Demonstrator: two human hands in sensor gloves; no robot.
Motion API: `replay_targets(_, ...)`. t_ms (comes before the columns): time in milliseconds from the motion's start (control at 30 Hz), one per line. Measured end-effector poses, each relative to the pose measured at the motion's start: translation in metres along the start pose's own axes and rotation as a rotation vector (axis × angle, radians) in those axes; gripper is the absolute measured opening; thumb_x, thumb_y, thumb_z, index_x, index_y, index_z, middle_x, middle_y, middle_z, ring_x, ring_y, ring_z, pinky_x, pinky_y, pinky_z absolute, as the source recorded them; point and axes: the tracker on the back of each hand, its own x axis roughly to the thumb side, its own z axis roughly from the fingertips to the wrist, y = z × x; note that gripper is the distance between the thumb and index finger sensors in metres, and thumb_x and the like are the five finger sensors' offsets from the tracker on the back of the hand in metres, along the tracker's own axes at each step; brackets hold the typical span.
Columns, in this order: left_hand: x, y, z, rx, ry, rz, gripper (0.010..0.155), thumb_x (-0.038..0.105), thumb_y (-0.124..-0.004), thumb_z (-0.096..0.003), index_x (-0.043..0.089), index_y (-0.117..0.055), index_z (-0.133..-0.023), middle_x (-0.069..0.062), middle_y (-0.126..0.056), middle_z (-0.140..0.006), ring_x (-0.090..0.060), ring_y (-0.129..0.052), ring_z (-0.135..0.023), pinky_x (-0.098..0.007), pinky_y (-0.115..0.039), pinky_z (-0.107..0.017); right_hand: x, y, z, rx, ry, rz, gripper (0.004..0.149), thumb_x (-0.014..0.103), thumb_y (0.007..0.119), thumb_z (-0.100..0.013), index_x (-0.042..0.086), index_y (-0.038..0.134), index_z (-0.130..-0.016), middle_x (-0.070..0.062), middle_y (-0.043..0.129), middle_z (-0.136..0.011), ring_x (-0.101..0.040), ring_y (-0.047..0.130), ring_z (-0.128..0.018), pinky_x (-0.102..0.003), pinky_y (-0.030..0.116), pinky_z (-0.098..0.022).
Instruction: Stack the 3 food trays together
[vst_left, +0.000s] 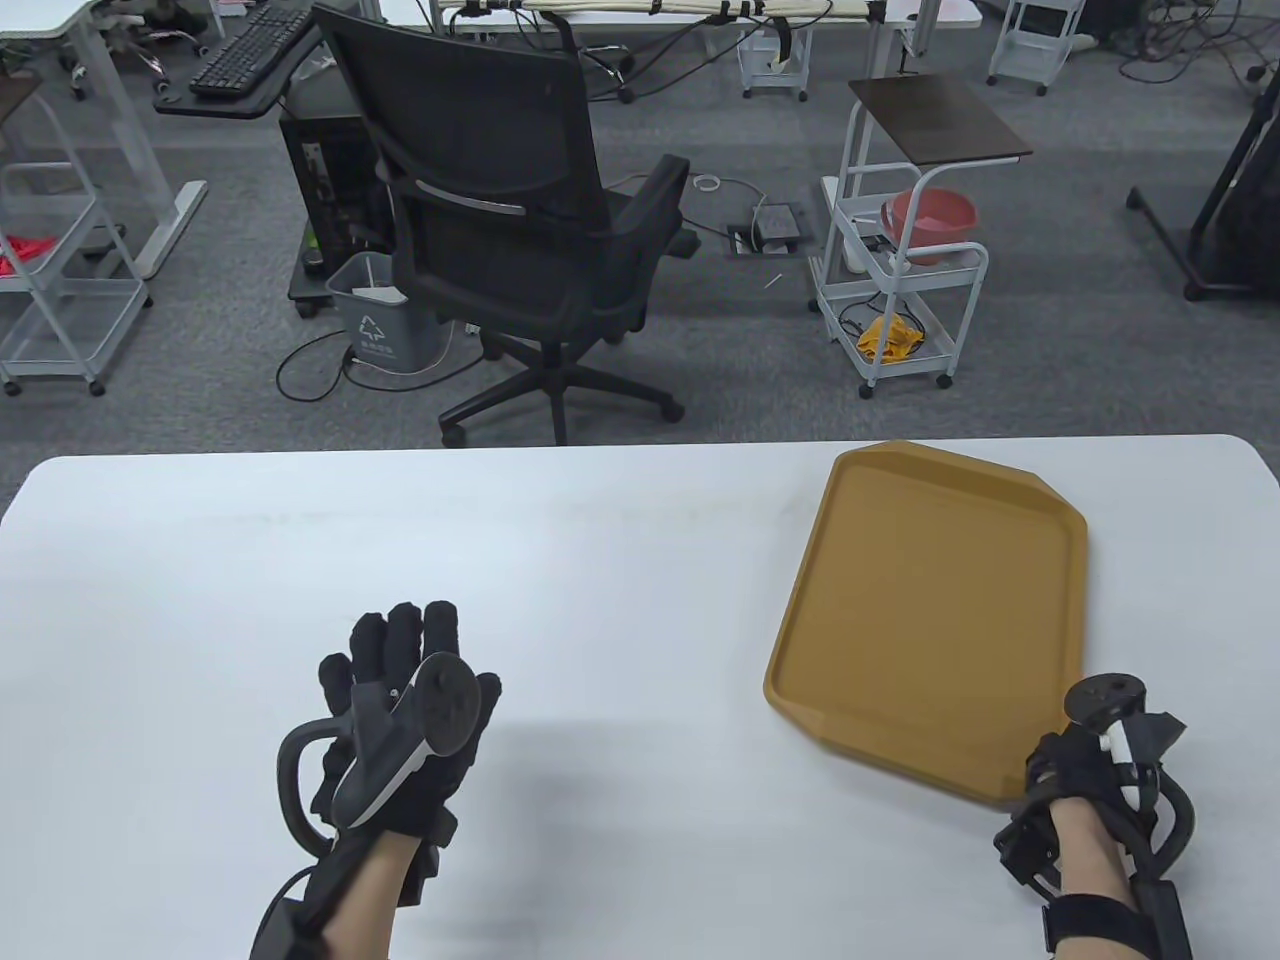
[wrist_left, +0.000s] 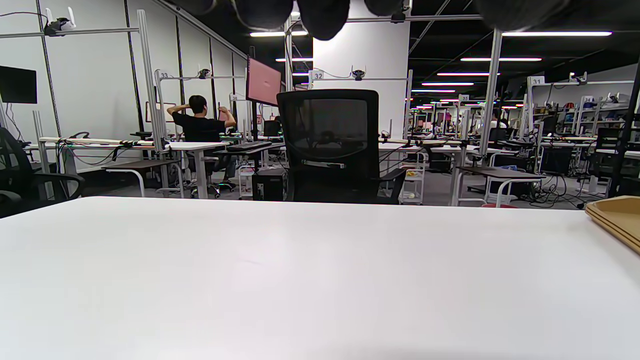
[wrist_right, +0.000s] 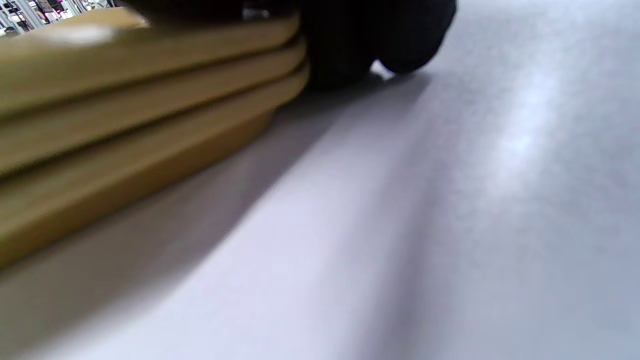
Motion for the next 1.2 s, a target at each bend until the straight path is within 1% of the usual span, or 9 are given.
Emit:
replay_targets(133, 0.0, -0.001, 0.0, -0.003, 0.002, 0.007, 0.079, 0.068, -0.058, -0.0517, 0.034, -0.028, -0.116, -0.001, -0.034, -0.126, -0.039, -0.038, -0.12, -0.066, -0.039, -0.083, -0.002, -0.002, 0.001, -0.011, -0.024, -0.027, 0.061, 0.03, 0.065, -0.058, 0.022, 0.04, -0.113, -0.011, 0.055, -0.107, -0.022, 0.077, -0.077, -0.042, 0.065, -0.068)
replay_targets(200, 0.001, -0.001, 0.0, -0.006, 0.002, 0.006, 0.079, 0.068, -0.058, -0.0516, 0.034, -0.028, -0.116, -0.001, -0.034, -0.126, -0.039, -0.038, -0.12, -0.066, -0.039, -0.083, 0.001, -0.001, 0.002, -0.038, -0.068, -0.013, 0.061, 0.027, 0.067, -0.057, 0.018, 0.043, -0.112, -0.014, 0.058, -0.105, -0.023, 0.079, -0.076, -0.043, 0.067, -0.067)
replay_targets(300, 0.001, -0.001, 0.0, -0.007, 0.001, 0.0, 0.079, 0.068, -0.057, -0.0516, 0.034, -0.027, -0.116, -0.001, -0.033, -0.126, -0.039, -0.038, -0.12, -0.065, -0.039, -0.083, 0.006, 0.001, 0.006, -0.049, -0.098, 0.035, 0.062, 0.026, 0.068, -0.056, 0.014, 0.044, -0.112, -0.016, 0.061, -0.103, -0.022, 0.081, -0.076, -0.043, 0.07, -0.067)
replay_targets(400, 0.002, -0.001, 0.0, -0.011, 0.0, 0.001, 0.079, 0.068, -0.058, -0.0516, 0.035, -0.028, -0.116, -0.001, -0.033, -0.126, -0.039, -0.038, -0.12, -0.066, -0.039, -0.083, 0.013, 0.006, 0.011, -0.038, -0.162, 0.041, 0.062, 0.025, 0.068, -0.055, 0.01, 0.045, -0.111, -0.02, 0.062, -0.101, -0.023, 0.082, -0.074, -0.044, 0.071, -0.065)
replay_targets(567, 0.003, -0.002, 0.0, -0.015, -0.003, -0.006, 0.079, 0.068, -0.057, -0.0516, 0.034, -0.028, -0.116, -0.001, -0.034, -0.126, -0.039, -0.038, -0.12, -0.066, -0.039, -0.083, 0.034, 0.021, 0.029, -0.045, -0.294, 0.112, 0.063, 0.024, 0.068, -0.054, 0.003, 0.046, -0.109, -0.024, 0.065, -0.097, -0.024, 0.084, -0.071, -0.045, 0.073, -0.061)
replay_targets(733, 0.004, -0.002, 0.0, -0.011, -0.005, -0.012, 0.078, 0.068, -0.057, -0.0516, 0.035, -0.028, -0.116, -0.001, -0.034, -0.126, -0.038, -0.038, -0.12, -0.066, -0.039, -0.083, 0.062, 0.044, 0.058, -0.008, -0.419, 0.142, 0.064, 0.025, 0.068, -0.054, 0.0, 0.046, -0.108, -0.026, 0.065, -0.095, -0.024, 0.084, -0.069, -0.045, 0.074, -0.059)
replay_targets(933, 0.004, -0.003, 0.0, -0.017, -0.005, -0.021, 0.078, 0.068, -0.058, -0.0516, 0.035, -0.028, -0.116, -0.001, -0.034, -0.126, -0.039, -0.039, -0.12, -0.065, -0.039, -0.083, 0.094, 0.076, 0.103, 0.041, -0.576, 0.164, 0.065, 0.03, 0.07, -0.054, -0.003, 0.047, -0.106, -0.027, 0.068, -0.091, -0.023, 0.086, -0.066, -0.043, 0.076, -0.056)
replay_targets(967, 0.004, -0.003, 0.0, -0.018, -0.006, -0.023, 0.079, 0.068, -0.057, -0.0516, 0.034, -0.028, -0.116, -0.001, -0.034, -0.126, -0.039, -0.039, -0.12, -0.066, -0.039, -0.083, 0.101, 0.085, 0.114, 0.05, -0.607, 0.173, 0.066, 0.031, 0.07, -0.055, -0.003, 0.047, -0.106, -0.027, 0.068, -0.09, -0.023, 0.086, -0.065, -0.043, 0.076, -0.056)
replay_targets(1200, 0.004, -0.003, 0.0, -0.021, -0.005, -0.028, 0.079, 0.068, -0.057, -0.0515, 0.035, -0.027, -0.116, -0.001, -0.034, -0.126, -0.039, -0.039, -0.12, -0.066, -0.039, -0.083, 0.124, 0.118, 0.161, 0.074, -0.745, 0.232, 0.07, 0.039, 0.067, -0.055, -0.005, 0.044, -0.105, -0.027, 0.068, -0.089, -0.022, 0.085, -0.062, -0.042, 0.075, -0.053)
